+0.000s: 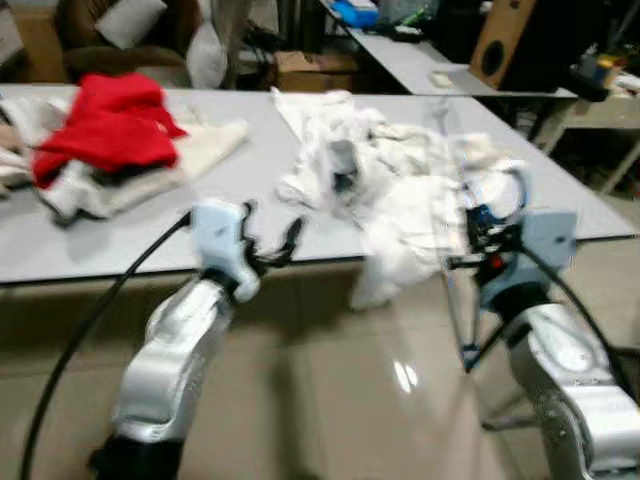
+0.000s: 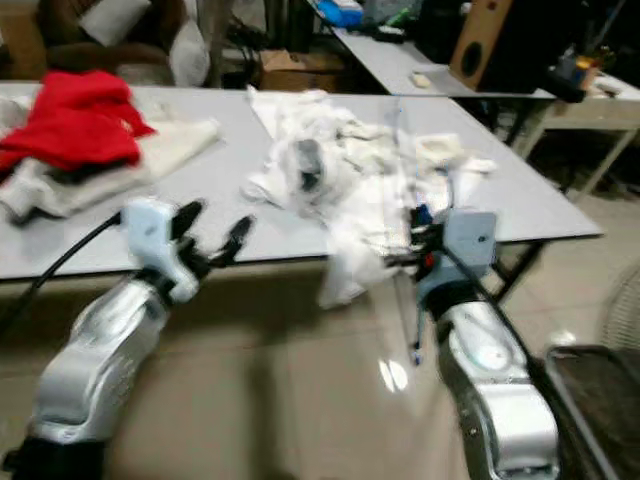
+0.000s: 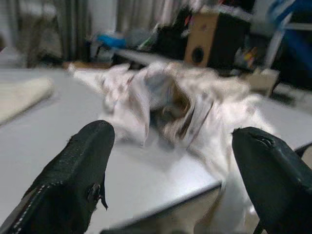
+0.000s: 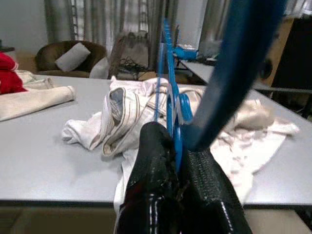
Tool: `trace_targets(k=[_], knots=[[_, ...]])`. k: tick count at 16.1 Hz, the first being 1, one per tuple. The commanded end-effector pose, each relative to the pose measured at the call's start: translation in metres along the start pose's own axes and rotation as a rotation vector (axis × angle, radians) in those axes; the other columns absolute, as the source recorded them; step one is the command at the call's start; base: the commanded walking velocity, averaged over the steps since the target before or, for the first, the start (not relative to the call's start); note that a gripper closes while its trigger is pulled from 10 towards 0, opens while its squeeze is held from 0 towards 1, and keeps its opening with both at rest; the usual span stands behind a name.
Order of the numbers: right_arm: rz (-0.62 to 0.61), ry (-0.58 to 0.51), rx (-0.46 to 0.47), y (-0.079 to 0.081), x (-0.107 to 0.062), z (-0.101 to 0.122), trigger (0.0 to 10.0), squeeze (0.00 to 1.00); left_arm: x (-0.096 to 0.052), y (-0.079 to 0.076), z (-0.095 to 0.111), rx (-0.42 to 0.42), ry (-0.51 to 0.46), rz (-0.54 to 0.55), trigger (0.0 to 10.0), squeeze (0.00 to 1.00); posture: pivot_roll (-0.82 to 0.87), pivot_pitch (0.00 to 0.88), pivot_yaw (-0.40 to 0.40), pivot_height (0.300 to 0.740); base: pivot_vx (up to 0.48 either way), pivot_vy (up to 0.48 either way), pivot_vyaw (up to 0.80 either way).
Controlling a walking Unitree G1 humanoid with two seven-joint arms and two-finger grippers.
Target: Hang hanger
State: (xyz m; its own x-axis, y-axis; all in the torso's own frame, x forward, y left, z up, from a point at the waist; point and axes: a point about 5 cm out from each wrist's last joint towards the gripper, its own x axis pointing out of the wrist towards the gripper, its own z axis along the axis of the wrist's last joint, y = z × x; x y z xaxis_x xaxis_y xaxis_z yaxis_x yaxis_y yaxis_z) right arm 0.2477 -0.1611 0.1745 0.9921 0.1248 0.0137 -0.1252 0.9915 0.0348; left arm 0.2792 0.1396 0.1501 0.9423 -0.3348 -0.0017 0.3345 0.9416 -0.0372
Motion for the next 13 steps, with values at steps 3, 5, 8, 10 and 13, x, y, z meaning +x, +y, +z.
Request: trace_targets(k=[3,5,8,10,13], knots=[[0.063,0.05,-0.004,0.003,0.011,-0.005,10.0,0.0,0.008,0.006,0.009,0.016,-0.035,0.02,10.0,0.0,-0.16,0.0,-0.076,0.74,0.0,0.0,0.0],[0.04,0.031,-0.018,-0.001,0.014,-0.003,10.0,0.0,0.01,0.008,0.01,0.013,-0.025,0.033,10.0,0.0,-0.16,0.004,-0.071,0.74,0.291,0.0,0.0],[0.0,0.03,-0.033,-0.004,0.012,-0.008,10.0,0.0,0.003,0.013,0.003,0.003,-0.016,0.069,10.0,0.0,-0.15,0.0,-0.087,0.74,0.325,0.0,0.0],[0.035,0.017,-0.059,-0.001,0.017,-0.004,10.0,0.0,0.008,0.016,0.008,0.003,-0.029,0.08,10.0,0.0,-0.16,0.0,-0.084,0.74,0.349,0.0,0.0],[0.038,0.001,-0.064,-0.004,0.017,-0.001,10.0,0.0,0.011,0.018,0.011,0.021,-0.028,0.066,10.0,0.0,-0.15,0.006,-0.087,0.74,0.347,0.0,0.0]])
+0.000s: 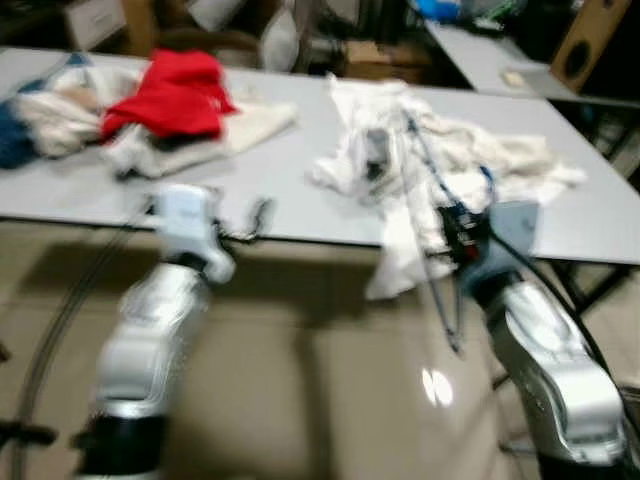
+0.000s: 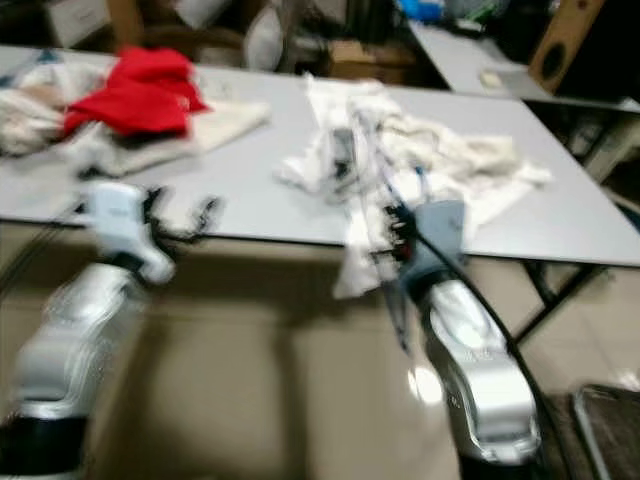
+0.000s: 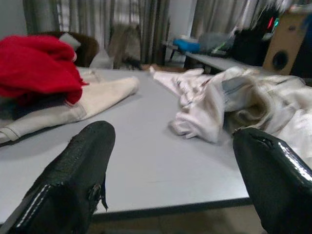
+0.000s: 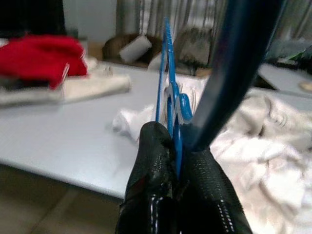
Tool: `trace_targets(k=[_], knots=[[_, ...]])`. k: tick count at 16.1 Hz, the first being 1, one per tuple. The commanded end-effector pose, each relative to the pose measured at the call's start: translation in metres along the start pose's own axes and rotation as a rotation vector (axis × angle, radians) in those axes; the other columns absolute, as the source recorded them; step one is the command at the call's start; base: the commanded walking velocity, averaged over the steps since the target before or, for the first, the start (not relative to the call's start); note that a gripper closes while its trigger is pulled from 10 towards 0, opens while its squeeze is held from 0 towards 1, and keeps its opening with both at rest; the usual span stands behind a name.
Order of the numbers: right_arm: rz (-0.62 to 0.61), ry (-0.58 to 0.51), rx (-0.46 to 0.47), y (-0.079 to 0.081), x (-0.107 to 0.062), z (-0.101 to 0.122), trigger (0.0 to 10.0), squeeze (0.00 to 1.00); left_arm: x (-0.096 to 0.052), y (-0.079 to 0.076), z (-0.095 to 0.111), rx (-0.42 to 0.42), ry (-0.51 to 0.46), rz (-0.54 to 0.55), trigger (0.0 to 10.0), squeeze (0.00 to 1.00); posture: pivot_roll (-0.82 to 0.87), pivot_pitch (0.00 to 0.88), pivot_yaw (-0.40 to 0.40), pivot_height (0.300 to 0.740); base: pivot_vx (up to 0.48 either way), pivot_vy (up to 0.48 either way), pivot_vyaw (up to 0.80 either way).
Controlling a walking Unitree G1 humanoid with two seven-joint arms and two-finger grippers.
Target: Hang hanger
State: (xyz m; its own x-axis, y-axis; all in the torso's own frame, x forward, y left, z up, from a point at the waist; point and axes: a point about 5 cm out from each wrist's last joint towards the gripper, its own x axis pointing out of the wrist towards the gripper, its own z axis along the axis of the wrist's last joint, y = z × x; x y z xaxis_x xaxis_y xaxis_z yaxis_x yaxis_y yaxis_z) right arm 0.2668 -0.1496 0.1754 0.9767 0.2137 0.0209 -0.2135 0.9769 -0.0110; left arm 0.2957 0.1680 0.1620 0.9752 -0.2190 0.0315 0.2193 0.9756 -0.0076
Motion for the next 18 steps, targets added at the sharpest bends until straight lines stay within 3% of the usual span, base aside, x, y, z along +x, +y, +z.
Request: trace_targets(k=[1,6,10,14,18], knots=[[-0.058,0.019,-0.016,-0.013,-0.007,-0.006,10.0,0.0,0.0,-0.012,-0.004,-0.009,0.013,-0.047,10.0,0.0,-0.15,0.0,-0.09,0.74,0.349,0.0,0.0],[-0.061,-0.004,-0.019,-0.015,0.003,0.0,10.0,0.0,0.008,-0.014,-0.003,-0.013,0.008,-0.057,10.0,0.0,-0.16,0.0,-0.08,0.74,0.349,0.0,0.0],[-0.081,0.001,-0.005,-0.015,0.0,-0.006,10.0,0.0,0.007,-0.015,-0.007,-0.005,0.015,-0.072,10.0,0.0,-0.16,0.0,-0.068,0.74,0.345,0.0,0.0],[-0.071,0.007,-0.056,-0.018,-0.004,-0.006,10.0,0.0,0.015,-0.026,-0.009,-0.01,0.028,-0.152,10.0,0.0,-0.2,0.026,-0.029,0.74,0.348,0.0,0.0],[-0.094,0.026,-0.043,-0.024,-0.011,-0.011,10.0,0.0,0.012,-0.024,-0.009,-0.045,0.013,-0.121,10.0,0.0,-0.18,0.0,-0.048,0.74,0.345,0.0,0.0]])
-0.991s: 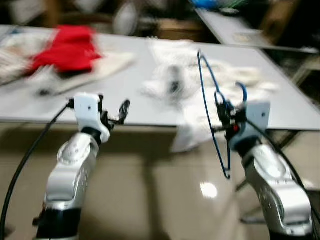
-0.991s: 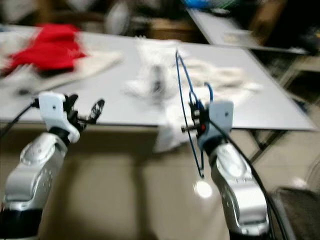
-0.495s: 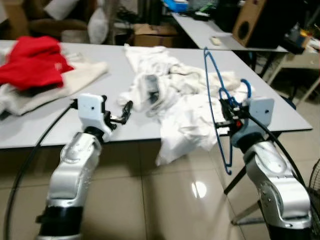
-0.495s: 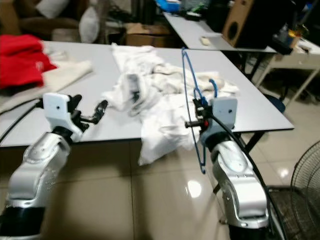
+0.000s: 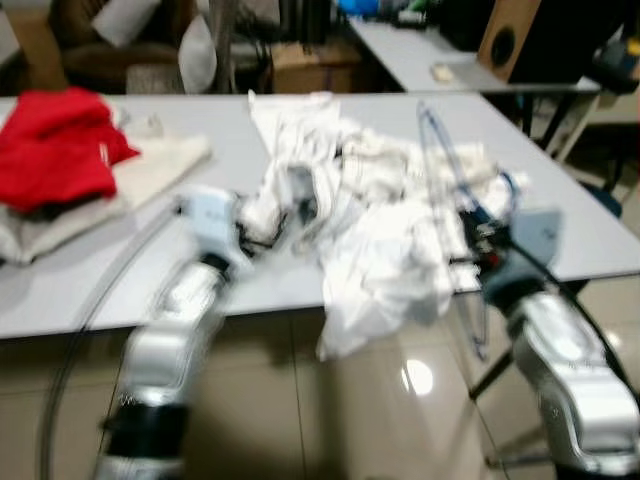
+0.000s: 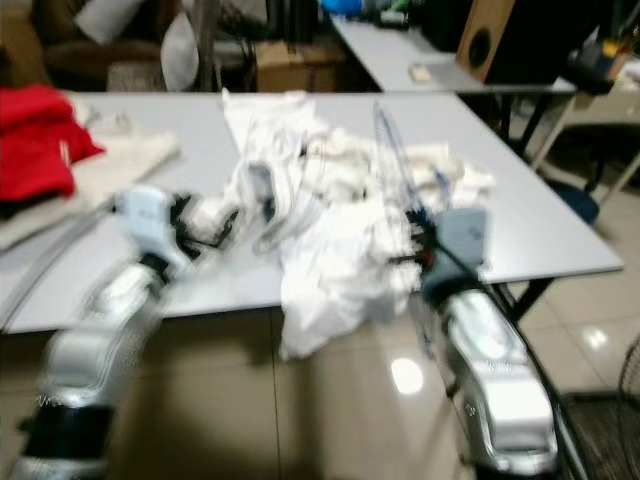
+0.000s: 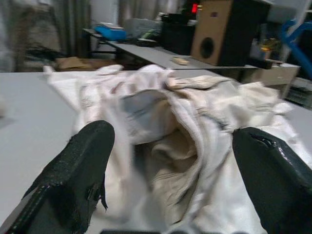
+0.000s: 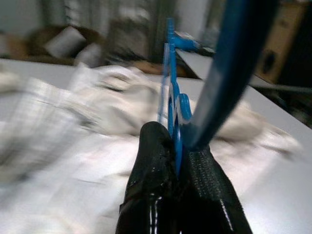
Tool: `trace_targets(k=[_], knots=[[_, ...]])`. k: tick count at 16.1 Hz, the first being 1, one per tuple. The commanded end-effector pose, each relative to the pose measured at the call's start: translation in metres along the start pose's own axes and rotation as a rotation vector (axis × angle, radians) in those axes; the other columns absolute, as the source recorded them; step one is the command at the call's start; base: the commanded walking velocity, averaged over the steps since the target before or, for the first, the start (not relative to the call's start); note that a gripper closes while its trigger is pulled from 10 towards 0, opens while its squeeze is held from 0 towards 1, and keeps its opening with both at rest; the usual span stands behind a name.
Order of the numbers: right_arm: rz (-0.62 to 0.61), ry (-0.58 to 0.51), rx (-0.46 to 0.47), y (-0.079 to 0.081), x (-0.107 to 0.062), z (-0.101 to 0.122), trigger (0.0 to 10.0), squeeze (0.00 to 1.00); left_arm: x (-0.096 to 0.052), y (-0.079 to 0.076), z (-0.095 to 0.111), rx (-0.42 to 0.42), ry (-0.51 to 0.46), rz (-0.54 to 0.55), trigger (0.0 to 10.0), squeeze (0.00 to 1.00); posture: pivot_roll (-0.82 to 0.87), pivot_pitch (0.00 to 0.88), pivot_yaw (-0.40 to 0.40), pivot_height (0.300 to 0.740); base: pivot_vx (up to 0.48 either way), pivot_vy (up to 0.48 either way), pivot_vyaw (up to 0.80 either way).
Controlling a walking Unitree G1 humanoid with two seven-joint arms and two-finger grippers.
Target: Hang hanger
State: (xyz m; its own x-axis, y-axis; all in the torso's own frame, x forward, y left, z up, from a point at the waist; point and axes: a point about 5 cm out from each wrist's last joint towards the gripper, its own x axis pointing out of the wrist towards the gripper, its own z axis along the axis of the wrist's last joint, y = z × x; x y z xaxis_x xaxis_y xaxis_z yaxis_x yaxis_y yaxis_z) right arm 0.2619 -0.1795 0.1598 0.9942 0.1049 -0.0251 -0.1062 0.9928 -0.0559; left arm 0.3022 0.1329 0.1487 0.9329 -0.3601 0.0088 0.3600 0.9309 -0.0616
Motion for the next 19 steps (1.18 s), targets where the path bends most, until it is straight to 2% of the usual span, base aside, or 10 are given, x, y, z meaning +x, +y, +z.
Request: trace_targets(k=[1,5,9,11,12,13,15,16,18,19], knots=[[0.011,-0.011,0.012,0.003,-0.001,-0.001,10.0,0.0,-0.006,0.008,-0.003,0.009,0.001,0.036,10.0,0.0,-0.18,0.0,-0.041,0.74,0.345,0.0,-0.8],[0.011,-0.005,0.026,0.003,-0.003,-0.005,10.0,0.0,-0.002,0.0,-0.006,-0.021,0.0,0.027,10.0,0.0,-0.17,0.0,-0.02,0.74,0.345,0.0,-0.8],[0.02,-0.016,0.036,0.002,0.002,-0.008,10.0,0.0,0.001,0.023,0.018,-0.047,-0.132,0.115,10.0,0.0,-0.15,0.0,-0.019,0.74,0.25,0.0,-0.4],[0.037,-0.015,0.036,0.006,0.004,-0.008,10.0,0.0,0.004,0.034,0.036,-0.023,-0.194,0.087,10.0,0.0,-0.15,0.0,-0.006,0.74,0.0,0.0,0.0],[0.037,-0.016,0.037,0.007,0.005,-0.008,10.0,0.0,0.008,0.037,0.038,-0.006,-0.185,0.074,10.0,0.44,-0.14,0.0,-0.006,0.74,0.0,0.0,0.0],[0.036,-0.018,0.041,0.008,0.006,-0.01,10.0,0.0,0.019,0.042,0.037,0.019,-0.127,0.054,10.0,1.0,-0.14,0.0,-0.002,0.74,0.0,0.0,0.0],[0.038,-0.02,0.049,0.012,0.007,-0.011,10.0,0.0,0.03,0.05,0.031,0.018,-0.033,0.06,10.0,1.0,-0.14,0.0,0.007,0.74,0.0,0.0,0.0],[0.039,-0.019,0.057,0.014,0.007,-0.012,10.0,0.0,0.038,0.051,0.025,-0.045,0.033,0.044,10.0,0.92,-0.15,0.0,0.014,0.74,0.0,0.0,0.0],[0.039,-0.018,0.06,0.016,0.006,-0.013,10.0,0.0,0.051,0.052,0.017,-0.189,0.094,0.019,10.0,0.0,-0.15,0.0,0.031,0.74,0.0,0.0,0.0],[0.035,-0.021,0.062,0.016,0.005,-0.012,10.0,0.0,0.063,0.052,0.017,-0.311,0.12,0.017,10.0,0.0,-0.16,0.0,0.037,0.74,0.0,0.0,0.0]])
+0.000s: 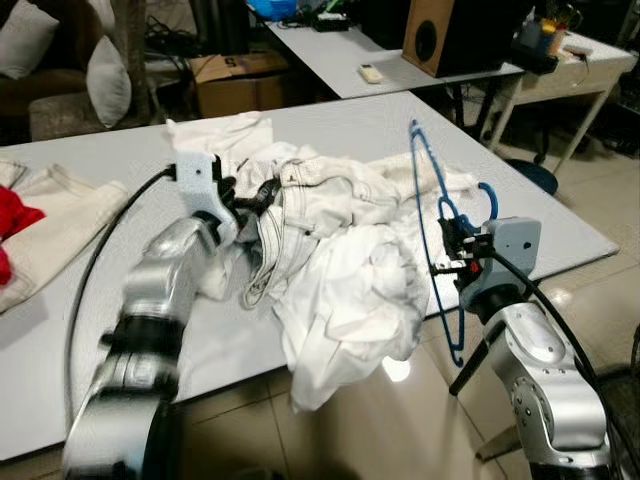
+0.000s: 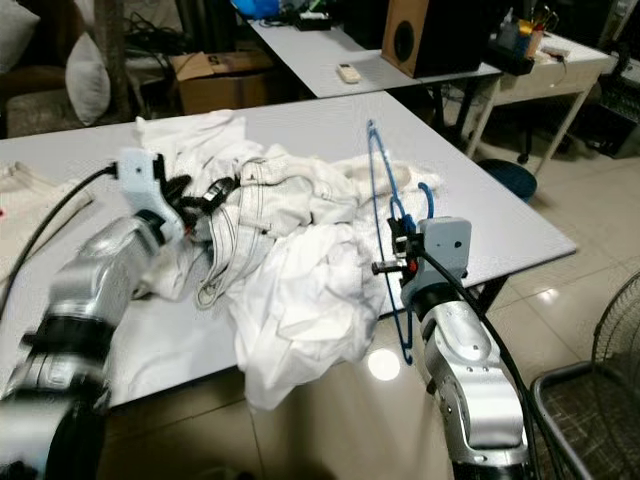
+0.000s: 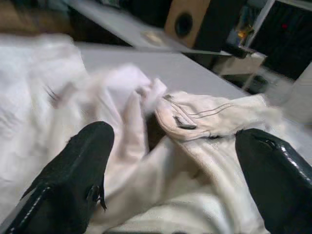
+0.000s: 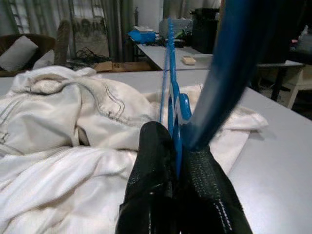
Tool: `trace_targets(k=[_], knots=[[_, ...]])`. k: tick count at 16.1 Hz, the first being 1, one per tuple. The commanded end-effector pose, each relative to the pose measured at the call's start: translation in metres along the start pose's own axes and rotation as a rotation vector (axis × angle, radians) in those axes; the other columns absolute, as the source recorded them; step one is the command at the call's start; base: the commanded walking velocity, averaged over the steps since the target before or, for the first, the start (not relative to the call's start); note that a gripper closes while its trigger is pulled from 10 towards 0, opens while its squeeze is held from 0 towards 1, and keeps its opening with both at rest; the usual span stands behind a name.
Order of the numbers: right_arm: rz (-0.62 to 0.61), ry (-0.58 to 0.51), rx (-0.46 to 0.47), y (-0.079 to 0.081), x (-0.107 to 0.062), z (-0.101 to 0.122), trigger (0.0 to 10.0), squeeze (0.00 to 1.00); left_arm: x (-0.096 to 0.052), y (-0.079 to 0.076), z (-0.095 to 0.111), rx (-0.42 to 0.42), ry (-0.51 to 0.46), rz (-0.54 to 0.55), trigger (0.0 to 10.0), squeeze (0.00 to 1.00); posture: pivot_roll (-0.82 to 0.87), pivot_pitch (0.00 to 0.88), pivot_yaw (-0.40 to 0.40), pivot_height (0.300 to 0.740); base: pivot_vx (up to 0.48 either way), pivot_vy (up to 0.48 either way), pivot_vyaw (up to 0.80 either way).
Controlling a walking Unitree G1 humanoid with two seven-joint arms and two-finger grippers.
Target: Hang hanger
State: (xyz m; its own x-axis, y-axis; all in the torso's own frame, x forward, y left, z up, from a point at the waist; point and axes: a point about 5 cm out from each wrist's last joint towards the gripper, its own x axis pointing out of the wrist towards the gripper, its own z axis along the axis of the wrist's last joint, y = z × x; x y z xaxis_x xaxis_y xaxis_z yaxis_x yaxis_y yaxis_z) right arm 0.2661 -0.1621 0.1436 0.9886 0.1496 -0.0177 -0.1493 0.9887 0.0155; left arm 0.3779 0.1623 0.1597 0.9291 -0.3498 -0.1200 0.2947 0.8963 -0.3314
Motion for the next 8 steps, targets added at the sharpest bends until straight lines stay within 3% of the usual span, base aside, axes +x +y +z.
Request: trace_targets(k=[1,2,3,5,8], knots=[[-0.016,-0.015,-0.009,-0.003,-0.002,0.003,10.0,0.0,0.011,-0.002,0.003,-0.1,0.022,-0.002,10.0,0.0,-0.17,0.0,0.045,0.74,0.0,0.0,0.0],[-0.018,-0.015,-0.01,-0.003,-0.003,0.003,10.0,0.0,0.012,-0.002,0.003,-0.106,0.029,0.004,10.0,0.0,-0.17,0.0,0.047,0.74,0.0,0.0,0.0],[-0.028,-0.014,-0.008,-0.004,-0.004,0.002,10.0,0.0,0.017,-0.005,0.004,-0.206,0.025,-0.011,10.0,0.0,-0.18,0.0,0.053,0.74,0.0,0.0,0.0],[-0.04,-0.008,-0.013,-0.005,-0.008,0.001,10.0,0.0,0.025,-0.012,0.0,-0.281,0.059,-0.017,10.0,0.0,-0.2,0.0,0.068,0.74,0.0,0.0,0.0],[-0.055,-0.011,-0.017,-0.004,-0.013,0.002,10.0,0.0,0.024,-0.001,-0.008,-0.245,0.104,0.116,10.0,0.0,-0.24,0.0,0.103,0.74,0.0,0.0,0.0]])
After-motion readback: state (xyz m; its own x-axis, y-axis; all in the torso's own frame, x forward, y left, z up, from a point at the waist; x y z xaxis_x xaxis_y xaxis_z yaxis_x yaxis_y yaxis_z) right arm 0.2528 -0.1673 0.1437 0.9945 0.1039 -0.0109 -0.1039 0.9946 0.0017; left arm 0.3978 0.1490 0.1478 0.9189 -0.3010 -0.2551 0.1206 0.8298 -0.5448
